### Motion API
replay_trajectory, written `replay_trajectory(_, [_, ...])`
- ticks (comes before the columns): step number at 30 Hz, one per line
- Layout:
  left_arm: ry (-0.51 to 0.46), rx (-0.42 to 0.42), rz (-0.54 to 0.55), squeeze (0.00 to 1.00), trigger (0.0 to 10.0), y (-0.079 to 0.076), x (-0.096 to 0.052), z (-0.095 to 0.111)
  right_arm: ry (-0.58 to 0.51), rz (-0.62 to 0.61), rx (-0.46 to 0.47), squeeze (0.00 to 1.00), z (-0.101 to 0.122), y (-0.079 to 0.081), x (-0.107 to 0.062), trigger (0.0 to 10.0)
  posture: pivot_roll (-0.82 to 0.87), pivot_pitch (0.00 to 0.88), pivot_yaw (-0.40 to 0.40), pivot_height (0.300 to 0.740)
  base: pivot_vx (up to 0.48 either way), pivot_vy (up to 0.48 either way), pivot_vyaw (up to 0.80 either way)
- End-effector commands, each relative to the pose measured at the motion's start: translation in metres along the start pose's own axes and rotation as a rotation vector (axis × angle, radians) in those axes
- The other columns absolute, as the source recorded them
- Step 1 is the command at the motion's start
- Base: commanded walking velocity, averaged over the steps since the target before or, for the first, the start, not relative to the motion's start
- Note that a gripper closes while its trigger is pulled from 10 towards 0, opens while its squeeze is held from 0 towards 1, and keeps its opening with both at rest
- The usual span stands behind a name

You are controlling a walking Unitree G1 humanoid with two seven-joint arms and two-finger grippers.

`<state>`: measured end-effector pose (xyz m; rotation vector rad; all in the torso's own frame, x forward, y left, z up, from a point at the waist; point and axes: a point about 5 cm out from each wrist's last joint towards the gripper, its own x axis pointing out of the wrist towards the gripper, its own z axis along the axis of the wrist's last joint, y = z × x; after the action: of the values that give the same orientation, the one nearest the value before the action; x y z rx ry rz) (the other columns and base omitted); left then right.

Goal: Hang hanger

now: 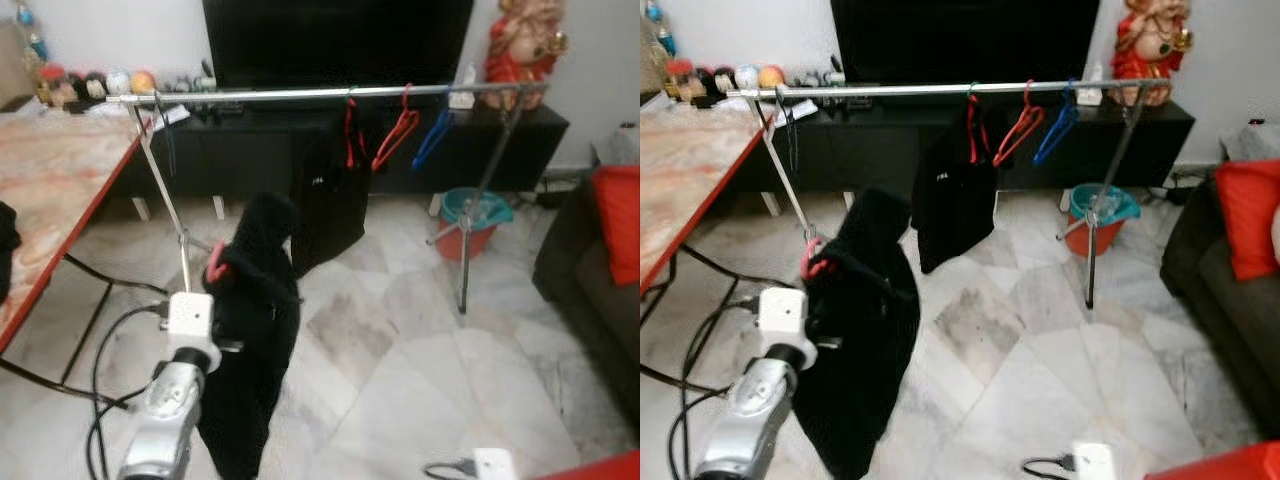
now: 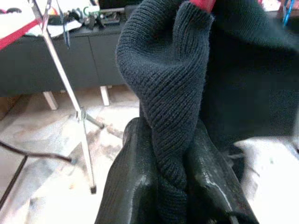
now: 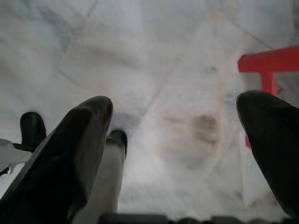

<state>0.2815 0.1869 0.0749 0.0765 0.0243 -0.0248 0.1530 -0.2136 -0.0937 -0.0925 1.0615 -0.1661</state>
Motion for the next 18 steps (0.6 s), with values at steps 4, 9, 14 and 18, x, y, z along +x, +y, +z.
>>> replay_trajectory(4, [-0.033,-0.008,0.001,0.0,10.0,-0.0042,0.0028,0.0067,0.02,-0.011,-0.036,0.0,-0.0059,-0.0103,-0.0008,10.0,0.11,0.0,-0.01,0.732,0.334,0.0,0.13])
replay_trajectory(9, [-0.029,-0.007,0.005,0.0,10.0,-0.0034,0.002,0.0055,0.019,0.001,-0.069,0.0,-0.0062,-0.0085,-0.0009,10.0,0.11,0.0,-0.013,0.732,0.335,0.0,0.8])
replay_trajectory(14, [-0.026,-0.006,0.008,0.0,10.0,-0.0034,0.0023,0.0049,0.022,-0.005,-0.037,0.0,-0.0072,-0.0091,-0.001,10.0,0.11,0.0,-0.013,0.732,0.337,0.0,0.09])
replay_trajectory(18, [-0.024,-0.005,0.005,0.0,10.0,-0.0039,0.0027,0.0045,0.022,-0.003,-0.044,0.0,-0.0071,-0.009,-0.001,10.0,0.11,0.0,-0.013,0.732,0.337,0.0,0.0])
